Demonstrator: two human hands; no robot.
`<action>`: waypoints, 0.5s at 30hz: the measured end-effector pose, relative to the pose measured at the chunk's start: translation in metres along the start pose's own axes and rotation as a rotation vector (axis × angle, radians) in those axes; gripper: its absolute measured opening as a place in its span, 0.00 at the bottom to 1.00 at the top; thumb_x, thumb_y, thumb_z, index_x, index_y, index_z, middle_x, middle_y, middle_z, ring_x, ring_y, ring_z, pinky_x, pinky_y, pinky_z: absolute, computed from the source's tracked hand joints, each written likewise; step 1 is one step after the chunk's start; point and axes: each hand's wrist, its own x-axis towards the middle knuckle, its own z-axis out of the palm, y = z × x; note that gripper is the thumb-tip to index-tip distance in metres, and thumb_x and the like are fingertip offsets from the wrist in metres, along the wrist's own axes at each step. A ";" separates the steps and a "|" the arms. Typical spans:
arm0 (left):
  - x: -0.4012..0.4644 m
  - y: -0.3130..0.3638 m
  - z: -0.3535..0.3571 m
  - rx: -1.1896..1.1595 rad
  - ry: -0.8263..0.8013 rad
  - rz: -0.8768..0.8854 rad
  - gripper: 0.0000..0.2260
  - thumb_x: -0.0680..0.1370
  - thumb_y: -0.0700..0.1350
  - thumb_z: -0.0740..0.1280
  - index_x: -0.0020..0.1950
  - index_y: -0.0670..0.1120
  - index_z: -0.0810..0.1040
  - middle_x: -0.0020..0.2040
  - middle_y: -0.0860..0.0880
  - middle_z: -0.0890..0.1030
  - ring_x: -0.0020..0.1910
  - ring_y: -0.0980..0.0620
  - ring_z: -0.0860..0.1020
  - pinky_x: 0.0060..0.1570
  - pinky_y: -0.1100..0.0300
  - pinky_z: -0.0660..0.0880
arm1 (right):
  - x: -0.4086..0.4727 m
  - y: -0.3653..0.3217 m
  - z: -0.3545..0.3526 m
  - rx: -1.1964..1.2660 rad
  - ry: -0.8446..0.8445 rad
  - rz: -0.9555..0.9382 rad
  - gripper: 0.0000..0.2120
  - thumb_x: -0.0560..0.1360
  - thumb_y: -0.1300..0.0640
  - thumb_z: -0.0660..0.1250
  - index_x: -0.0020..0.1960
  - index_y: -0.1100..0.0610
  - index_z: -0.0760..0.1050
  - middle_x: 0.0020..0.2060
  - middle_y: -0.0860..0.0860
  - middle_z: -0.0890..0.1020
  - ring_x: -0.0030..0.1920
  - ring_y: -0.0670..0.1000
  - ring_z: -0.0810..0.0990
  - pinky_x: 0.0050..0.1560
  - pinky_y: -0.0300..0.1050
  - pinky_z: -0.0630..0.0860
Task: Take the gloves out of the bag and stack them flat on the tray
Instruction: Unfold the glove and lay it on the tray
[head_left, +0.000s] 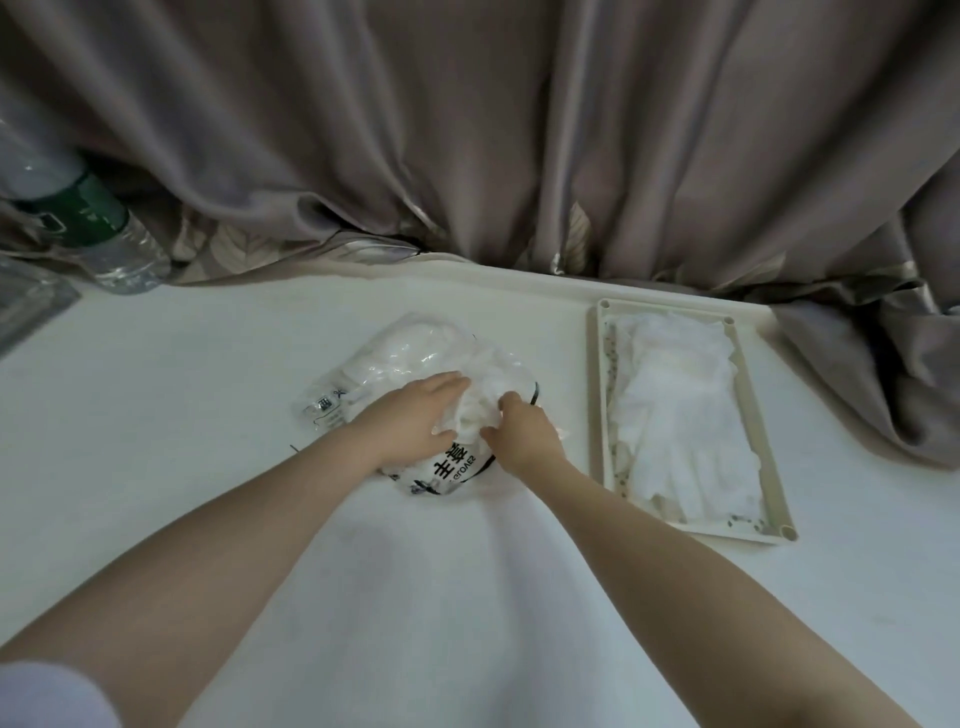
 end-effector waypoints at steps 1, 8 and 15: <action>0.002 0.000 0.001 -0.003 -0.002 0.008 0.30 0.78 0.49 0.63 0.77 0.50 0.54 0.78 0.53 0.51 0.75 0.52 0.57 0.69 0.60 0.59 | 0.001 0.000 0.001 0.072 0.018 0.024 0.07 0.79 0.58 0.59 0.41 0.56 0.68 0.40 0.54 0.76 0.49 0.59 0.76 0.42 0.44 0.68; 0.013 -0.002 0.009 0.158 0.048 0.006 0.24 0.80 0.52 0.61 0.74 0.49 0.62 0.76 0.48 0.58 0.71 0.46 0.62 0.65 0.55 0.64 | -0.009 0.010 -0.023 0.661 0.042 0.036 0.13 0.76 0.60 0.64 0.34 0.55 0.67 0.30 0.47 0.69 0.35 0.49 0.68 0.35 0.41 0.63; 0.016 0.006 0.012 0.110 0.159 -0.063 0.17 0.77 0.49 0.65 0.63 0.45 0.70 0.69 0.48 0.66 0.62 0.46 0.69 0.53 0.55 0.67 | -0.014 0.020 -0.045 1.259 -0.015 0.042 0.13 0.80 0.62 0.57 0.38 0.58 0.73 0.39 0.52 0.79 0.42 0.49 0.78 0.53 0.42 0.73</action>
